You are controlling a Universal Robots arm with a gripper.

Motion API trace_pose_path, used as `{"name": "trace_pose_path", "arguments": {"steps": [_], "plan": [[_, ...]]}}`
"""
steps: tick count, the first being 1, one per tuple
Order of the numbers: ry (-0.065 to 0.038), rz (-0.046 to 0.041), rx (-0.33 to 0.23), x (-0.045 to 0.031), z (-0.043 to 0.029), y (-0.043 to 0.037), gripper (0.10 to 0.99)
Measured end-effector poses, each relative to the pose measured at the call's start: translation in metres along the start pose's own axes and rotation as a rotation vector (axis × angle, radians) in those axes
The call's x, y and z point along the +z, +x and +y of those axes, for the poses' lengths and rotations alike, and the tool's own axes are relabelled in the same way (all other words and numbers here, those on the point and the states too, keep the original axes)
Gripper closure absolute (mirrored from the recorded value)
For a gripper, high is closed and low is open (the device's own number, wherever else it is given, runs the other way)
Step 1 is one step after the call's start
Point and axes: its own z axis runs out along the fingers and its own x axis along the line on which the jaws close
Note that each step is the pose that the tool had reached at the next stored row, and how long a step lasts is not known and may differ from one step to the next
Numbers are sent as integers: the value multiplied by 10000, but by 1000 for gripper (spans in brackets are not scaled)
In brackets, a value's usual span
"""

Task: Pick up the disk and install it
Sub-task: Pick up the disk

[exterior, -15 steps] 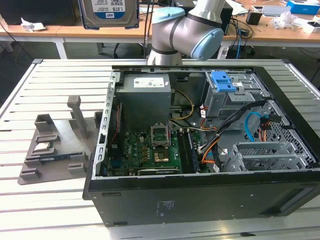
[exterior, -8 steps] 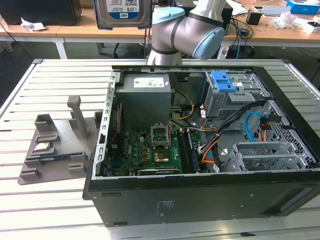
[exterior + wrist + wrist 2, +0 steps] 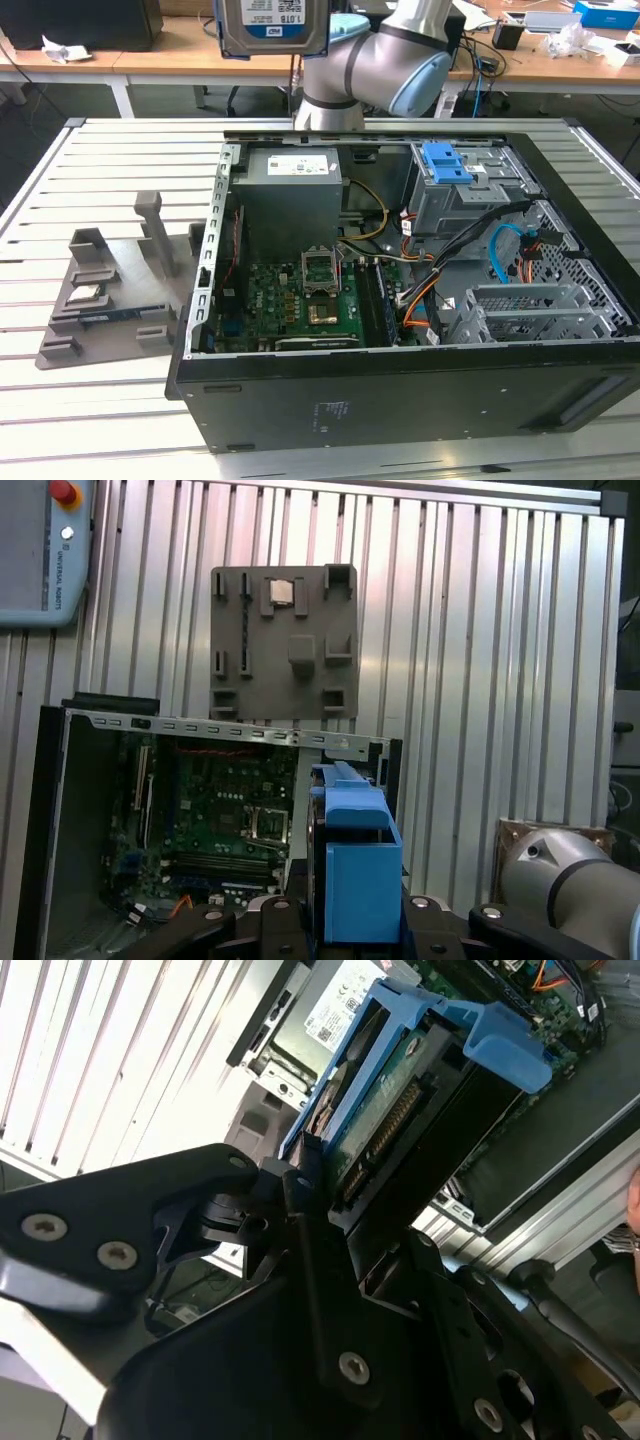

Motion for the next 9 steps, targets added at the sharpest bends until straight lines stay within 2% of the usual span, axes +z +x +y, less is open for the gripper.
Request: {"name": "trace_pose_path", "arguments": {"steps": [4, 6, 8, 9], "plan": [[0, 0, -2, -4, -110, 9, 722], [0, 0, -3, -8, -210, 17, 722], [-1, 0, -1, -11, -267, 22, 722], [-1, 0, -3, -14, -337, 27, 722]]}}
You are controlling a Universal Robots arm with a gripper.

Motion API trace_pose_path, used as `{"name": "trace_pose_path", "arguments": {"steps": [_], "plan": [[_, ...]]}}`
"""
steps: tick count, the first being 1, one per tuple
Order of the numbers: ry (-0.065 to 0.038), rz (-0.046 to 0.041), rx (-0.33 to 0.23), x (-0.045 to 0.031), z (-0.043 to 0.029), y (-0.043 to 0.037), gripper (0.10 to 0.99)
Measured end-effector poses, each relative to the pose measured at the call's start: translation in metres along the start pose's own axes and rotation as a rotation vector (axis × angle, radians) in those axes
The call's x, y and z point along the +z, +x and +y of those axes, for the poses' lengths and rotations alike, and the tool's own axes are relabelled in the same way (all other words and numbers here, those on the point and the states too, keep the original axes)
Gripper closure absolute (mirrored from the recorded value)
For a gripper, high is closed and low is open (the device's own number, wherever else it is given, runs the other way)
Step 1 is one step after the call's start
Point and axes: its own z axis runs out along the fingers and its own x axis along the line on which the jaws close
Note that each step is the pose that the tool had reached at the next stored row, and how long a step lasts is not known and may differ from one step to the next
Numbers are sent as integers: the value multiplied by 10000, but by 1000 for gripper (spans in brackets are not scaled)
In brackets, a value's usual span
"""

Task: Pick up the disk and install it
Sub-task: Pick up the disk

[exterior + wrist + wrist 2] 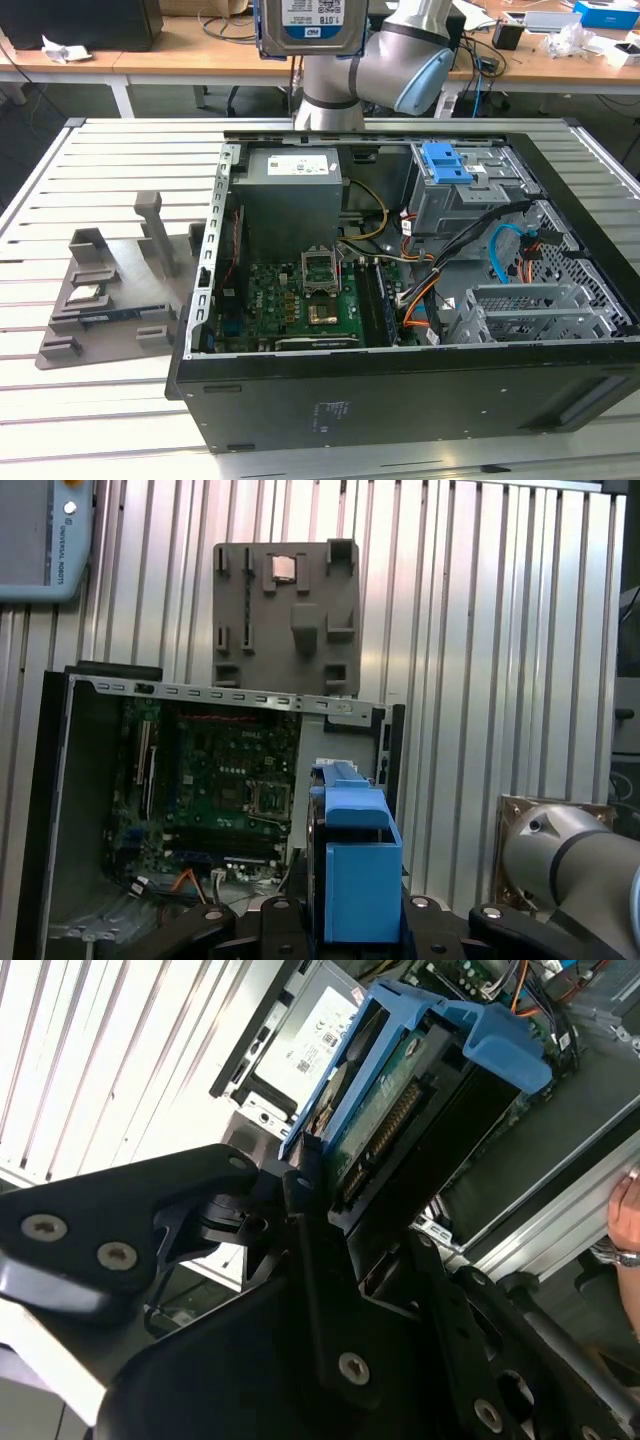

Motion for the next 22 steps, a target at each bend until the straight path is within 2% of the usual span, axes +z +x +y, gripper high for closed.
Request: {"name": "trace_pose_path", "arguments": {"steps": [4, 9, 11, 18, 21, 22], "plan": [[-3, 0, 1, -10, -253, 21, 722], [-8, 0, -1, -25, -725, 59, 722], [-8, -3, 0, -22, -851, 69, 722], [-12, 0, -1, 19, -1118, 90, 722], [-12, -14, 242, 49, -1136, 93, 722], [-13, -27, 541, 67, -1140, 92, 722]]}}
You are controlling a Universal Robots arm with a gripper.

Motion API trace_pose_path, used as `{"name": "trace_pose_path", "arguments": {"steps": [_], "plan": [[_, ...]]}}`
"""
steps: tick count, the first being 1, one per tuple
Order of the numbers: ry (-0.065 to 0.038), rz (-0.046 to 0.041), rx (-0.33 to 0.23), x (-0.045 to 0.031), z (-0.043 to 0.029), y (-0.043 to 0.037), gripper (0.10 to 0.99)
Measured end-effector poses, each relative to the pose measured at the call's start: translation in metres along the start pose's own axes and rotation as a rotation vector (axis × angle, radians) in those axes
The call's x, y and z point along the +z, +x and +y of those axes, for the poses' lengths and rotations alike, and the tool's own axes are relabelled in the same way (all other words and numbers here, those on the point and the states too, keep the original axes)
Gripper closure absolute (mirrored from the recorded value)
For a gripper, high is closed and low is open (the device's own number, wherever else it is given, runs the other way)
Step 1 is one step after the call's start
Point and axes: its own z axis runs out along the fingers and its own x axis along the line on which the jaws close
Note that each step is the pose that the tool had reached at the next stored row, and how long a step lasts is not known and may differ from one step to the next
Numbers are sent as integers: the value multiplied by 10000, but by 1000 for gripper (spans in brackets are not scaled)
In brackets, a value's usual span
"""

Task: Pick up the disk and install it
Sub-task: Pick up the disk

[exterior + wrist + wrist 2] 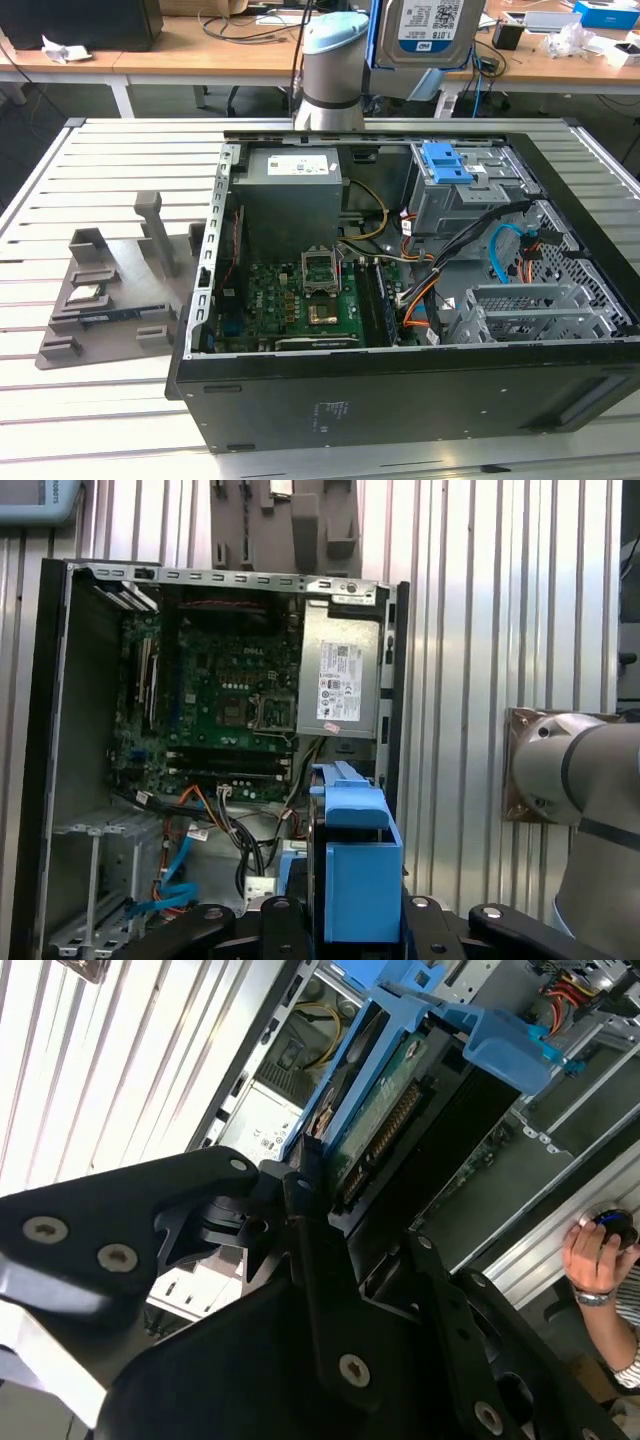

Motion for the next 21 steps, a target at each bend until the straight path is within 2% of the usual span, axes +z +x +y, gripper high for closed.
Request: {"name": "trace_pose_path", "arguments": {"steps": [8, 11, 15, 18, 19, 21], "plan": [[-1, -8, 133, 14, -17, 2, 722], [-1, -6, 133, 26, -17, 46, 722], [-1, -40, 131, 41, -14, 195, 722], [4, -251, 122, 60, -10, 361, 722], [5, -291, 120, 68, -9, 418, 722], [5, -299, 119, 83, -8, 481, 722]]}}
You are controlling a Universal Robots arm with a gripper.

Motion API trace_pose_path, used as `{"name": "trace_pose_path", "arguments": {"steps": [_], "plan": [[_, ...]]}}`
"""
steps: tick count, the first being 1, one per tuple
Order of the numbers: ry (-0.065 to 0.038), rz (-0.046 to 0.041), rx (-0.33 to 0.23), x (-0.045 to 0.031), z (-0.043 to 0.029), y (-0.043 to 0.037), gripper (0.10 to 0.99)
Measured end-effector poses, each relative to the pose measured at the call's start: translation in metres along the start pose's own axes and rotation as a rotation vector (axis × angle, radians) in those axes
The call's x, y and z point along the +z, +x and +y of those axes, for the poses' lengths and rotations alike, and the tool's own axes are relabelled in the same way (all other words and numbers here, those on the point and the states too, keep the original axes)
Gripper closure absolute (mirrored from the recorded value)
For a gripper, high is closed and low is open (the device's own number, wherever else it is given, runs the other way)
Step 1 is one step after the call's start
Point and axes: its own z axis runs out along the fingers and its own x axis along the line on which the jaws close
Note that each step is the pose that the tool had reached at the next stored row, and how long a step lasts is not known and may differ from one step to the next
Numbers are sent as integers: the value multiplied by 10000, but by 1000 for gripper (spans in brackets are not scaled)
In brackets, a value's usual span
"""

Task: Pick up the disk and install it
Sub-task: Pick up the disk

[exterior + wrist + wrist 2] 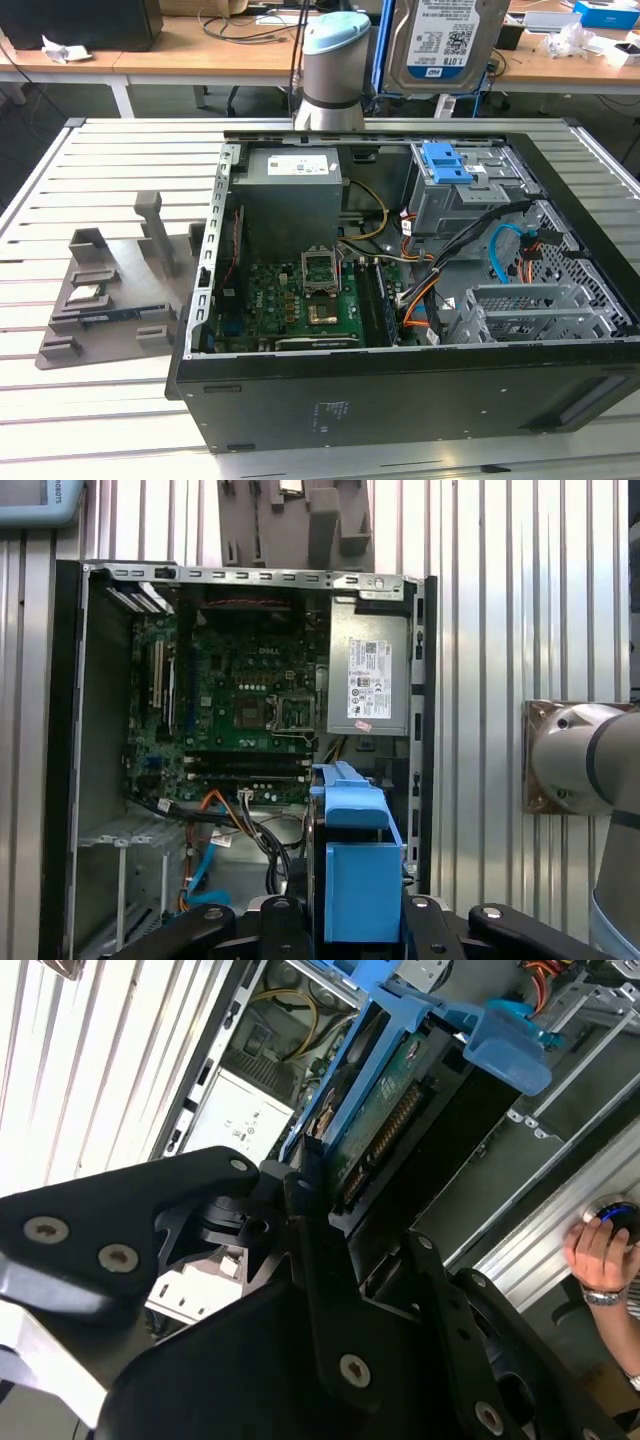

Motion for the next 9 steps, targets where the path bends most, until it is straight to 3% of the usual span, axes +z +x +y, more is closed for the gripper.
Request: {"name": "trace_pose_path", "arguments": {"steps": [3, 9], "plan": [[0, 1, -1, 45, -1, 140, 722], [0, -2, 0, 116, -1, 297, 722]]}}
